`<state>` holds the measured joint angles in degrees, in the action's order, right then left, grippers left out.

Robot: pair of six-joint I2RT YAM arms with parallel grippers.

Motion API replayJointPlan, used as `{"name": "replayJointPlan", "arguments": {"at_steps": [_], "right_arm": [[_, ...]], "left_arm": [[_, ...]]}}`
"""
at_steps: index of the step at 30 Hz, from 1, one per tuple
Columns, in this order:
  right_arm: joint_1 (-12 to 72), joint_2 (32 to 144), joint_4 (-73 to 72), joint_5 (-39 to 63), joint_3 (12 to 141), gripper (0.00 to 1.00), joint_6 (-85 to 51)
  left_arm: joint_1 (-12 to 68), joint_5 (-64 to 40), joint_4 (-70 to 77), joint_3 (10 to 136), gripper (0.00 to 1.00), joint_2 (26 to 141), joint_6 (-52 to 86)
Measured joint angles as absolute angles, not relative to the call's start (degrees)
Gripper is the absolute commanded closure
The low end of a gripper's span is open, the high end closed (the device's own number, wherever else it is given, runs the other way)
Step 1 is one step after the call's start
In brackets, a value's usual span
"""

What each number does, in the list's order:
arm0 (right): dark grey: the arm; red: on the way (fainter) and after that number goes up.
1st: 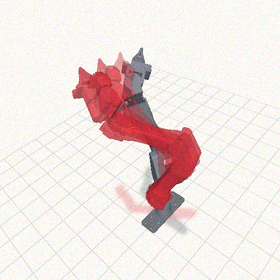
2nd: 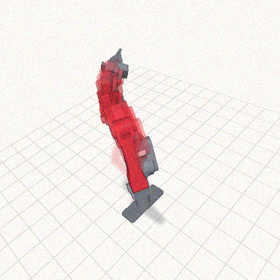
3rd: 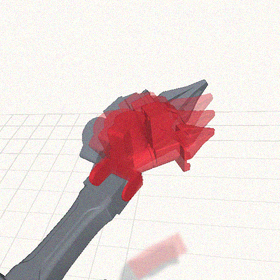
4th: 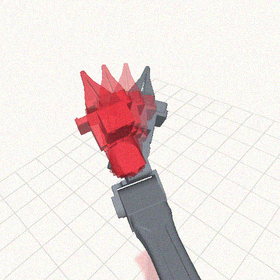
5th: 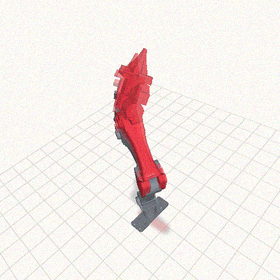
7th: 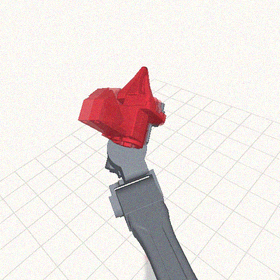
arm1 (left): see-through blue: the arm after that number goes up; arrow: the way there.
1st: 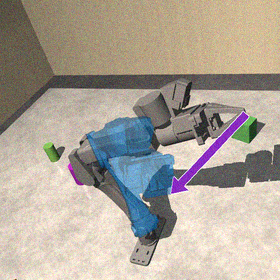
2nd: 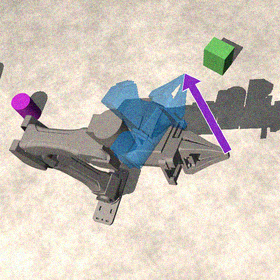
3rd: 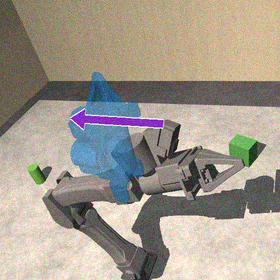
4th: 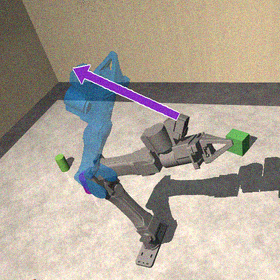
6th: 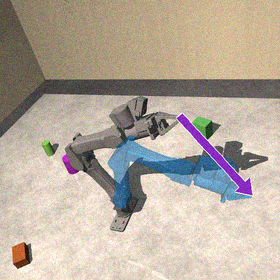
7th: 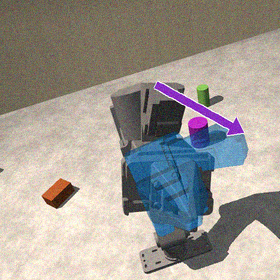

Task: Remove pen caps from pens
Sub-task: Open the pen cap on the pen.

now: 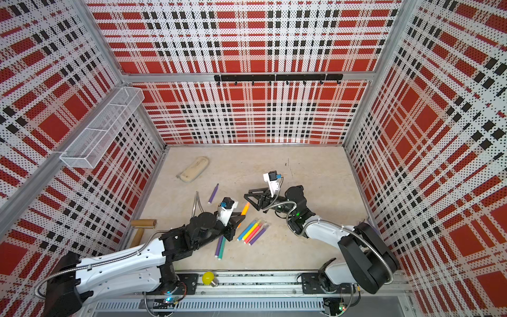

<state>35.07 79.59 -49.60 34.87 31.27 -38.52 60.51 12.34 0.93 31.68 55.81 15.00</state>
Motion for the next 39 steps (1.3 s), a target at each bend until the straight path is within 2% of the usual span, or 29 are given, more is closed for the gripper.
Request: {"name": "replayJointPlan", "arguments": {"at_steps": [4, 5, 12, 13, 25, 39], "right_arm": [[35.1, 80.1, -50.7, 35.0, 31.3, 0.58, -39.1], [35.1, 80.4, -51.1, 35.1, 31.3, 0.61, -39.2], [35.3, 81.1, -54.0, 36.1, 31.4, 0.98, -41.4], [35.5, 81.2, -54.7, 36.1, 31.4, 1.0, -41.8], [35.7, 82.6, -59.7, 33.9, 32.9, 1.0, -44.8], [35.9, 81.0, -48.3, 34.4, 40.9, 1.0, -42.1]], "left_arm": [[60.5, 12.6, 1.0, 31.7, 1.0, 55.8, 15.0], [60.5, 12.7, 1.0, 31.7, 1.0, 55.8, 15.0], [60.5, 13.6, 1.0, 31.7, 1.0, 55.8, 15.2], [60.5, 13.6, 1.1, 31.7, 1.0, 55.8, 15.2], [60.5, 13.9, 6.1, 30.9, 1.0, 55.7, 17.5], [59.9, 15.4, 15.4, 27.4, 1.0, 53.5, 20.8]]}}
